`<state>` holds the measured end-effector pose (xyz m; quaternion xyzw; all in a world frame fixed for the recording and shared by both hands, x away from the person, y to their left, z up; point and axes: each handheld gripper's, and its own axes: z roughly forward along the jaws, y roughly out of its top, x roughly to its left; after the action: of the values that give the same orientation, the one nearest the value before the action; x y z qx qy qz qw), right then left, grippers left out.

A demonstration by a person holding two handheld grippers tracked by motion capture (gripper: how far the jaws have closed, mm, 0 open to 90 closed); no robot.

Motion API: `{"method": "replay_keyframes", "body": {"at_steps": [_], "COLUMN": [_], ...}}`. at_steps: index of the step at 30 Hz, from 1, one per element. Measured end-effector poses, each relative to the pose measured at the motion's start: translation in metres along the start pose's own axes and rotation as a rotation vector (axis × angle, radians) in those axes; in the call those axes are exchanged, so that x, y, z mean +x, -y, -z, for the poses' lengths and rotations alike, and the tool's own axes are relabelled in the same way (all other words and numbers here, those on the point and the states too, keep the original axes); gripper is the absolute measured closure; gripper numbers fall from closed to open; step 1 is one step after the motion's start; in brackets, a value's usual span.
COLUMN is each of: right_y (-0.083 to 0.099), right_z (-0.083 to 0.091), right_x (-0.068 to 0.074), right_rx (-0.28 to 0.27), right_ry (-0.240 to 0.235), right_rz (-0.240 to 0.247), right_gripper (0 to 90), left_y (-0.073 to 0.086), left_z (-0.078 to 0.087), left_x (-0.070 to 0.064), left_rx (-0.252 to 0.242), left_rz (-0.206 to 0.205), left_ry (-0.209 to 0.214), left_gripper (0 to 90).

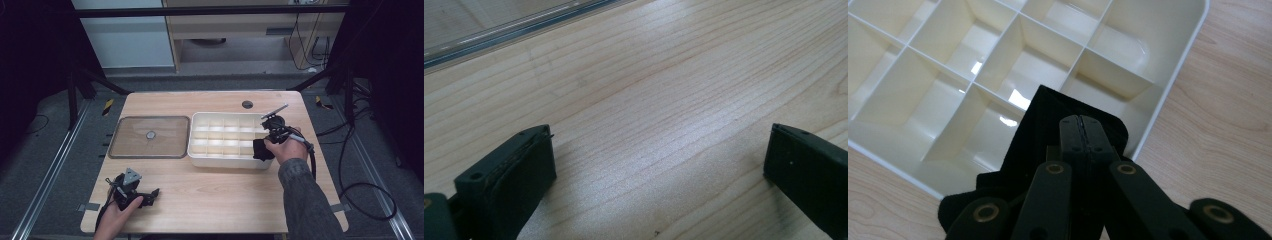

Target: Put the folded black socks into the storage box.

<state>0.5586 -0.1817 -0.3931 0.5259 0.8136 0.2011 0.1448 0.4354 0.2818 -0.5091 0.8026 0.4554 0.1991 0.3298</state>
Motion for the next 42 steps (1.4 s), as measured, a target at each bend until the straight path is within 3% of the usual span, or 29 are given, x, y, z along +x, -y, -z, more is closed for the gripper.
{"method": "replay_keyframes", "body": {"at_steps": [11,26,35,42], "right_y": [0.008,0.019,0.021,0.023], "right_z": [-0.008,-0.017,-0.020,-0.020], "right_x": [0.003,0.004,0.007,0.006], "right_rx": [-0.003,0.008,0.017,0.007], "right_ry": [-0.010,-0.028,-0.015,-0.028], "right_rz": [0.021,0.009,0.037,0.020], "right_gripper": [90.0,90.0,90.0,90.0], "left_y": [0.000,0.000,0.000,0.000], "left_z": [0.000,0.000,0.000,0.000], "left_x": [0.000,0.000,0.000,0.000], "left_rx": [0.001,0.003,0.002,-0.001], "left_rz": [0.003,-0.003,-0.003,-0.001], "left_ry": [0.000,0.000,-0.001,-0.003], "left_gripper": [0.0,0.0,0.0,0.0]}}
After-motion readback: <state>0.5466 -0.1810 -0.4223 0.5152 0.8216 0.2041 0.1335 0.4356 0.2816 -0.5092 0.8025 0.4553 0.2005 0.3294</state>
